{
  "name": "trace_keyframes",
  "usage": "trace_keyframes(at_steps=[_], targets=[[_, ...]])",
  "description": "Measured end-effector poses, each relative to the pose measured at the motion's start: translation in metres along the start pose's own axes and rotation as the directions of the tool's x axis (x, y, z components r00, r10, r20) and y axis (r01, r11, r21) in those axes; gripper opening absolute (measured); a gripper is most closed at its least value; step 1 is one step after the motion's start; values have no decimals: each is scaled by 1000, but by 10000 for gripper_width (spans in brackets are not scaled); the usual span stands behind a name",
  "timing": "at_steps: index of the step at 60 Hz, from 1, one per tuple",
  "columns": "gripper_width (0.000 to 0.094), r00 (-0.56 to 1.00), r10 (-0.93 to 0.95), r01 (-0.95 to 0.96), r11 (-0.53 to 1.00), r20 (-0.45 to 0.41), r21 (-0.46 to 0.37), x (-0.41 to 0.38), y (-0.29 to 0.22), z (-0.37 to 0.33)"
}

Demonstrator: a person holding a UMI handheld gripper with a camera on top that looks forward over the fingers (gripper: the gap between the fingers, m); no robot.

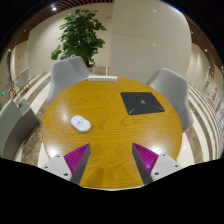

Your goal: Arrange mouse

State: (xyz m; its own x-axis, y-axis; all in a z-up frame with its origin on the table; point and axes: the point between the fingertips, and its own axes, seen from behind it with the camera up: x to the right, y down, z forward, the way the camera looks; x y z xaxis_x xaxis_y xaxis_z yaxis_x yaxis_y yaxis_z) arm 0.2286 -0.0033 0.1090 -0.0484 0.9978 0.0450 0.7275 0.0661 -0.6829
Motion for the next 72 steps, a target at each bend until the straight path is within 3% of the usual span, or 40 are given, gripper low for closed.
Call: trace_keyframes(at_steps=[17, 24, 52, 72], targets=[[869, 994, -45, 36, 995, 96, 93, -75, 15, 56], [869, 990, -79, 69, 994, 118, 85, -105, 24, 81], [873, 998, -11, 8, 999, 54, 51, -115, -3, 173], [874, 999, 38, -40, 998, 37, 53, -107, -42, 202]])
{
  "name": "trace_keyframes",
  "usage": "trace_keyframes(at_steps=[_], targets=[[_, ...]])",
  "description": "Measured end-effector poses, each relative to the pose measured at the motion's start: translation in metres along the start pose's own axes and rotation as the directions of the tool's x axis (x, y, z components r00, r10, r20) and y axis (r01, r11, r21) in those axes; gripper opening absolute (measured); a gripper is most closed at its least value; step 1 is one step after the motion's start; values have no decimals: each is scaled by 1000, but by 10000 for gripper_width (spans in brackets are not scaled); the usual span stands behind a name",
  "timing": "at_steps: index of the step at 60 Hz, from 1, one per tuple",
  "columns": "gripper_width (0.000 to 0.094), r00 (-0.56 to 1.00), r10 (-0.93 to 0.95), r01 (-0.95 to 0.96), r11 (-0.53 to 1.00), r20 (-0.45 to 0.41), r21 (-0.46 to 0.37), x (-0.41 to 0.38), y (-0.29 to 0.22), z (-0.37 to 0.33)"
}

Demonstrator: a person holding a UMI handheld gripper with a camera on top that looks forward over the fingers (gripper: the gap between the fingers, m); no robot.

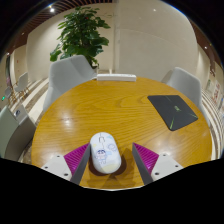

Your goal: Arrange mouse

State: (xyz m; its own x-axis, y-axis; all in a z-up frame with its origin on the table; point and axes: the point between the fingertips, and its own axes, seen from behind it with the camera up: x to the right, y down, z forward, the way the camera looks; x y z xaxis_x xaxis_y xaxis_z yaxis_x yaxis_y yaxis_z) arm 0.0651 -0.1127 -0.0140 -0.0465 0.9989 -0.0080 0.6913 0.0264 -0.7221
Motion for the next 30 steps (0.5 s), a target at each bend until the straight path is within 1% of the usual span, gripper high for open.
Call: trace_keyframes(at_steps=[3, 6, 9, 13, 14, 16, 23, 28, 30], targets=[[866, 1000, 0, 0, 1000, 1, -1, -1, -2, 2], [829, 1000, -4, 4, 1000, 4, 0, -4, 0, 2], [766, 1000, -18, 18, 1000, 15, 1, -6, -2, 5], [541, 998, -51, 51, 999, 39, 2, -15, 1, 0], [505, 998, -60, 60, 998, 35, 2, -14, -2, 3], [497, 997, -76, 75, 997, 26, 4, -14, -3, 2], [416, 994, -106, 105, 994, 19, 3, -13, -3, 3], [410, 996, -76, 77, 997, 38, -21, -12, -7, -5], [409, 998, -58, 59, 998, 38, -14, -7, -16, -11]])
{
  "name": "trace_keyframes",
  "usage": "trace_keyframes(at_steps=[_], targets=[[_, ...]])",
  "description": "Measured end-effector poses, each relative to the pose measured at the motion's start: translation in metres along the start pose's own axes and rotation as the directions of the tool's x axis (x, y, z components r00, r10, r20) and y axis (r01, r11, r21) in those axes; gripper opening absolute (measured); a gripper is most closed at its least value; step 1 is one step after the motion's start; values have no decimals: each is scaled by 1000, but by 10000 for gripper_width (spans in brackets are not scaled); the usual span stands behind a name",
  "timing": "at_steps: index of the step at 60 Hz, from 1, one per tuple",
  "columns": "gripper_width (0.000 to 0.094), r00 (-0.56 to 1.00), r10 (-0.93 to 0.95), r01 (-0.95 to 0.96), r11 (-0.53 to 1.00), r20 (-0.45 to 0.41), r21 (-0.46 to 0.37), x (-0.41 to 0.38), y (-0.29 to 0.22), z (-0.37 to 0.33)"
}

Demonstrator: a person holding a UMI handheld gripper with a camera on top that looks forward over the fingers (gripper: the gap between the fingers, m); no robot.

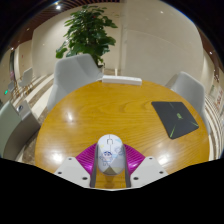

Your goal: Arrange mouse

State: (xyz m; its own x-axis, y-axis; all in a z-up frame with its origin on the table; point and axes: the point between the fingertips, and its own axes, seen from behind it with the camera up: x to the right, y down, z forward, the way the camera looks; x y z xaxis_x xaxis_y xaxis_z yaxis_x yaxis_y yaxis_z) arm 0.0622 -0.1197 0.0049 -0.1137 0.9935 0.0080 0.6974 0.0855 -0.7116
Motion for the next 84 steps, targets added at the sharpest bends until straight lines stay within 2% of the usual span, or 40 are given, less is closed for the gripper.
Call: trace_keyframes(at_steps=[9, 16, 22, 30, 40, 46, 51, 56, 58, 67, 75, 84], targets=[[408, 998, 56, -55, 994, -13, 91, 60, -76, -11], [407, 992, 77, -59, 984, -101, 166, 148, -140, -1], [409, 980, 111, -81, 981, -168, 178, 222, -160, 26], [405, 969, 152, -128, 983, -193, 130, 286, -141, 70], [408, 980, 109, -107, 994, -169, 23, 309, -91, 108], [437, 979, 127, -124, 992, -161, 24, 311, -76, 114], [555, 982, 131, -131, 991, -135, 14, 307, -75, 121], [886, 984, 138, -141, 990, -113, -18, 303, -72, 117], [838, 983, 145, -148, 989, -111, -18, 301, -73, 110], [868, 978, 166, -167, 986, -123, 4, 279, -78, 38], [862, 980, 184, -186, 982, -70, -20, 216, -49, -47], [855, 992, 122, -124, 991, -44, -47, 161, -7, -128]])
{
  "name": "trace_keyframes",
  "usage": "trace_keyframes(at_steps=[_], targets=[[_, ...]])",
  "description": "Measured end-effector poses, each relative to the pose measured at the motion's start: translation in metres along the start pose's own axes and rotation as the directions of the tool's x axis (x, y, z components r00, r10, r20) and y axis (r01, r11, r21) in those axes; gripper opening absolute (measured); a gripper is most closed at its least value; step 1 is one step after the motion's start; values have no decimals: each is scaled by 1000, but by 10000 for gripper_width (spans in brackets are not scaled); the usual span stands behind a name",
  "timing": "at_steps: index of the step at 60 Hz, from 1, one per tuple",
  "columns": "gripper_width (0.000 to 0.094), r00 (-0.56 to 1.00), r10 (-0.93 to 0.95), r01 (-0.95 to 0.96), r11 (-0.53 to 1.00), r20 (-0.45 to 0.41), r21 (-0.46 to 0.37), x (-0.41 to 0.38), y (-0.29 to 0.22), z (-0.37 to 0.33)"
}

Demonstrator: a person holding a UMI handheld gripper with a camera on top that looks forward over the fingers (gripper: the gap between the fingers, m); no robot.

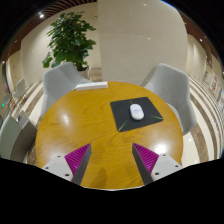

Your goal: Arrange mouse

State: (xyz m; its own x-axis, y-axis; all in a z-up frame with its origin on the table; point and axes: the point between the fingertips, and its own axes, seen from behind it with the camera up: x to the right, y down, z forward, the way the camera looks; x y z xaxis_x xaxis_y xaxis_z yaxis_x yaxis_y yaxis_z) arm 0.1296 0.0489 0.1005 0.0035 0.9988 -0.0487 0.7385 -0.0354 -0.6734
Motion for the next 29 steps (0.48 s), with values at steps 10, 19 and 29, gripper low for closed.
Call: trace_keyframes(at_steps=[10, 19, 29], targets=[[859, 999, -41, 41, 999, -3, -12, -26, 44, -48], [859, 999, -31, 30, 999, -32, -34, -27, 66, -61], [856, 998, -39, 37, 999, -55, -39, -18, 76, -61]])
